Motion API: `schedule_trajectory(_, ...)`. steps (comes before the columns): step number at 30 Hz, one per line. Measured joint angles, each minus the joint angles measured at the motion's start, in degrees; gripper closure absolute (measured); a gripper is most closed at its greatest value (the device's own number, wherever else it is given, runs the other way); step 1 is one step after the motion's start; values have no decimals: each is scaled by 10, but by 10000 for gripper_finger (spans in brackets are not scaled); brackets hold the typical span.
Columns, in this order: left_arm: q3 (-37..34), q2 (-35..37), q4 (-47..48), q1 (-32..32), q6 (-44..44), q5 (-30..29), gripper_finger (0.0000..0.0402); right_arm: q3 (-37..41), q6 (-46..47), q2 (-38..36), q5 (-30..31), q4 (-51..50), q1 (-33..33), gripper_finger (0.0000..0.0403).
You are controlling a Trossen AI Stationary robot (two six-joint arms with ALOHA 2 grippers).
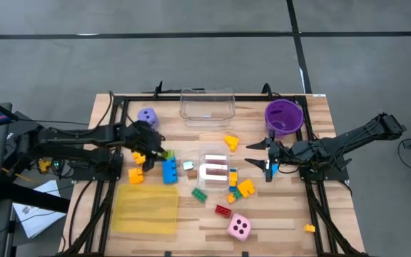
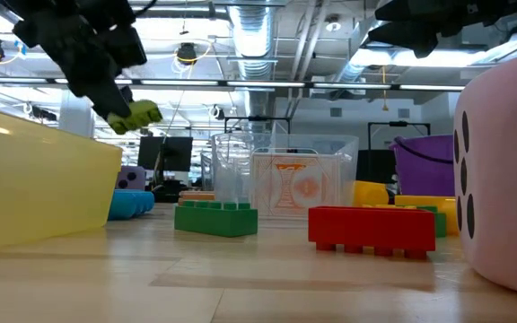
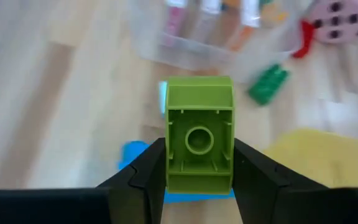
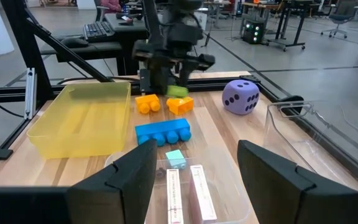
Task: Pick & Place Toys
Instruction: Put the light green game piece into the yellow bin
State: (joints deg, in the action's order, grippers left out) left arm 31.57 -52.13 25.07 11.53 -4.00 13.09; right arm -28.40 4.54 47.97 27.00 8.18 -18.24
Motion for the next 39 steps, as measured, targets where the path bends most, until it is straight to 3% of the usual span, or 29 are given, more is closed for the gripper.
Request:
schedule_trajectory(13, 0, 1, 0, -221, -218, -2, 267, 0, 0, 0, 0, 0, 0, 186)
schedule_trajectory(19, 0, 1, -59, -345, -312, -68, 267, 0, 0, 0, 0, 0, 0, 186)
schedule_trajectory(26, 0, -3, -63, -463, -388, -218, 267, 0, 0, 0, 0, -1, 0, 186)
schedule_trajectory(30, 0, -39, -61, -485, -411, -252, 267, 0, 0, 0, 0, -3, 0, 186)
schedule_trajectory(39, 43, -167, -71, -485, -367, -238, 267, 0, 4, 0, 0, -8, 10, 186)
